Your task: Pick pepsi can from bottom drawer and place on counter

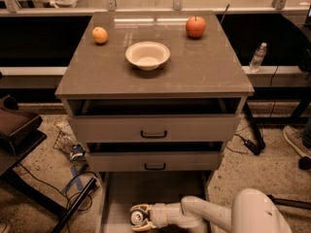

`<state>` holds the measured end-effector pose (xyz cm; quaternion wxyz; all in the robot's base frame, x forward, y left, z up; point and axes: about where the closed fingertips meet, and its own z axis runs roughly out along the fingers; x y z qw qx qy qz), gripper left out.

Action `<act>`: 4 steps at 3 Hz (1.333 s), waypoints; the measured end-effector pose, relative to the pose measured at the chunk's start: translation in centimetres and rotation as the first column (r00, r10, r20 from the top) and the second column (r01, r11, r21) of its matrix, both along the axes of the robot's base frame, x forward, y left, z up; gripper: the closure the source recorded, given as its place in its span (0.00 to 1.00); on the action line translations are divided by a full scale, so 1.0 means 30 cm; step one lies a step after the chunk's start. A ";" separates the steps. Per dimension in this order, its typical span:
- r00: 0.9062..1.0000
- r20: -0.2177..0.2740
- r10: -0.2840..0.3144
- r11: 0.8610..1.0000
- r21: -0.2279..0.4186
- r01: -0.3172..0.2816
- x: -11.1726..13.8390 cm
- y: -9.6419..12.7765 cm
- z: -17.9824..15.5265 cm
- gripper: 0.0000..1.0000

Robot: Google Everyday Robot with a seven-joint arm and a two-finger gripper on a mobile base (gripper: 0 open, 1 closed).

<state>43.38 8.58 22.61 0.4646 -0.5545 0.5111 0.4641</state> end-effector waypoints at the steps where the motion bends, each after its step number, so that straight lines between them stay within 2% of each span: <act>1: 1.000 0.016 -0.011 0.998 0.064 0.010 -0.010 0.010 0.083 1.00; 2: 1.000 0.002 -0.021 0.996 0.092 0.021 -0.022 -0.080 0.252 1.00; 3: 0.998 -0.047 -0.046 0.995 0.083 0.050 -0.030 -0.263 0.571 1.00; 4: 0.997 -0.057 -0.056 0.997 0.059 0.059 0.001 -0.379 0.800 1.00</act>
Offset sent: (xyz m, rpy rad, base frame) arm 0.0025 -0.0753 0.1805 0.1079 -0.0293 -0.0151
